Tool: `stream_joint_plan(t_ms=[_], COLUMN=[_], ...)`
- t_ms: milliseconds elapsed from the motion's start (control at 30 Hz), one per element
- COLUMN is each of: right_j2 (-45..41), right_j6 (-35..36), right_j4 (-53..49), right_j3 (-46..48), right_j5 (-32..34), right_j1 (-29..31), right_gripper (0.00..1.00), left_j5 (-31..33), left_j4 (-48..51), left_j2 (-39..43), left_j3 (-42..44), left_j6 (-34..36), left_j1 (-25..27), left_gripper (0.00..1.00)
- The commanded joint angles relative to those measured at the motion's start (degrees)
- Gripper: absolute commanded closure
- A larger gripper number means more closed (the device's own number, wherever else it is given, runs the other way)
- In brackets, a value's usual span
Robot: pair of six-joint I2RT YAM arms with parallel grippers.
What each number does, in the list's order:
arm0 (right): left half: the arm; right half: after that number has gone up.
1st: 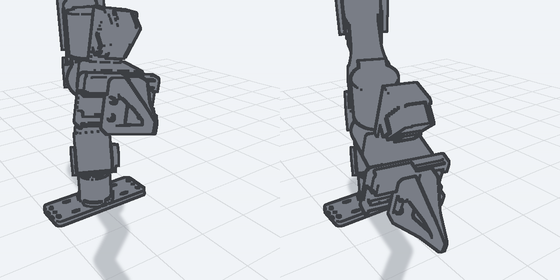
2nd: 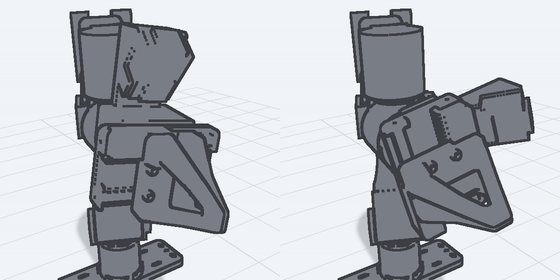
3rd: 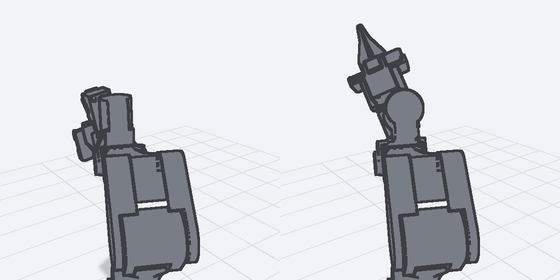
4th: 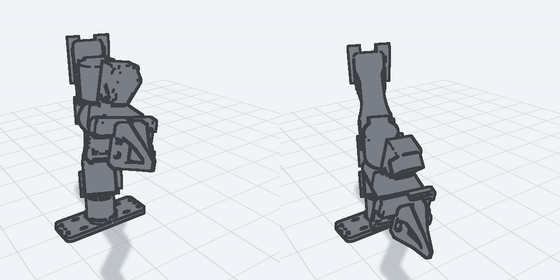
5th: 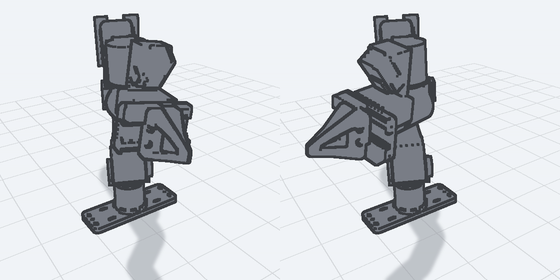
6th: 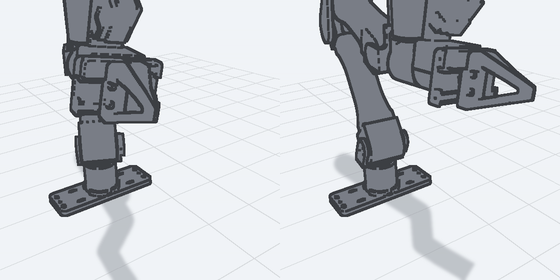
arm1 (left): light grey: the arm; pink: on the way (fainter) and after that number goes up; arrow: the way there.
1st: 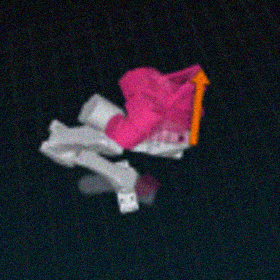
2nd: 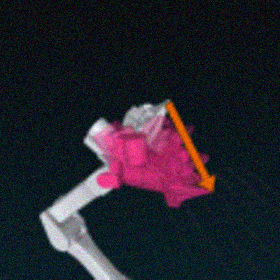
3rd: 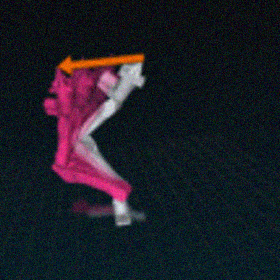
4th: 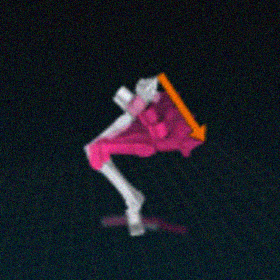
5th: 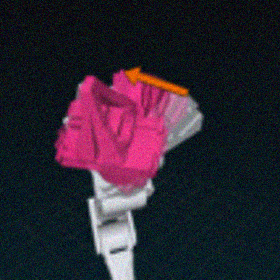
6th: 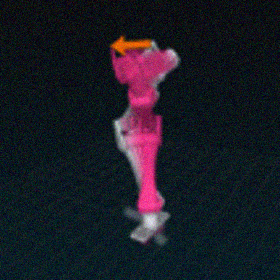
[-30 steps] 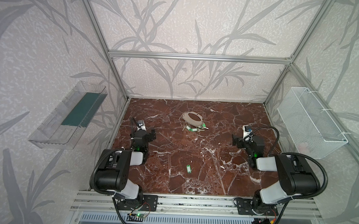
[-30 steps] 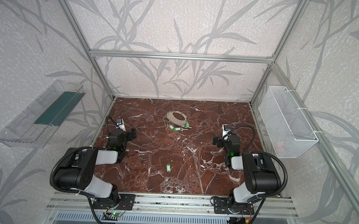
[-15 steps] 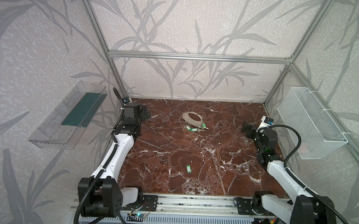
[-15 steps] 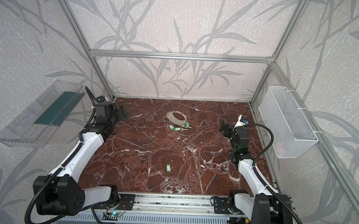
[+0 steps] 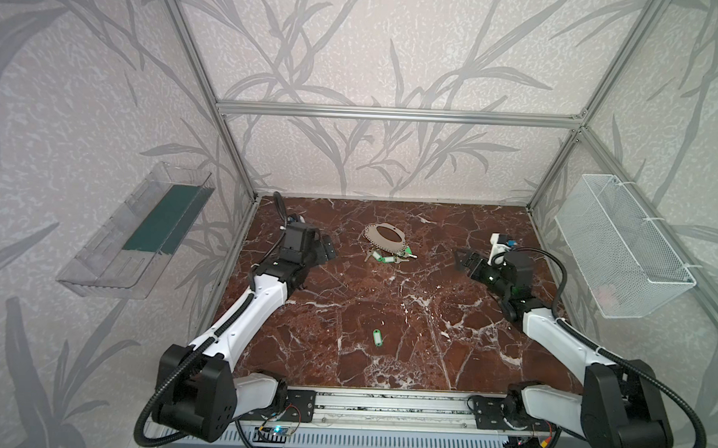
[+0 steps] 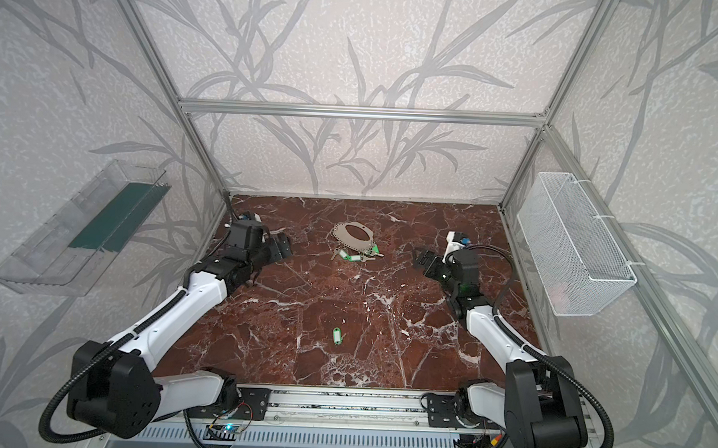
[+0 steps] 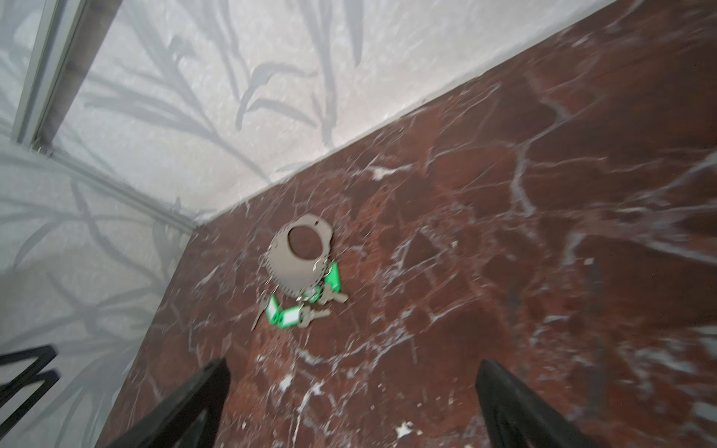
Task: Put the keys on the keyring
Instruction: 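Reach the right gripper to the grey metal plate while the left gripper hovers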
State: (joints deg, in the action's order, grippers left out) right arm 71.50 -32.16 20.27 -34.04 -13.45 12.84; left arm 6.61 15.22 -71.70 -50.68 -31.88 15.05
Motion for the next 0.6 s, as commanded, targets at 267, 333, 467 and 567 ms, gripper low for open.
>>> stream_joint_plan(t_ms=[267,333,467,567], right_j2=[11.37,13.81,20.10,26.80], right_j6=[14.23,14.32,14.32,14.15], right_j4=[-12.12,-13.74,-17.82,-22.13], right_j3=[-10.77,-13.22,-20.54,-28.99], right_j5=[8.06,8.59,8.19,6.59], right_j1=[16.99,17.94,19.10,19.32], right_gripper=[0.00,0.00,0.08,0.21], left_j5=[-0.37,-0.80,-1.45,-1.93], left_j4=[-18.48,-18.33,-22.39,-25.37], left_j2=[-1.46,-3.27,-6.57,-8.46], left_j3=[14.07,13.74,15.29,16.60], left_j6=[-5.90,-5.99,-2.62,-0.86], left_j1=[5.62,5.99,6.81,6.99], left_gripper=[0.02,0.04,0.08,0.08])
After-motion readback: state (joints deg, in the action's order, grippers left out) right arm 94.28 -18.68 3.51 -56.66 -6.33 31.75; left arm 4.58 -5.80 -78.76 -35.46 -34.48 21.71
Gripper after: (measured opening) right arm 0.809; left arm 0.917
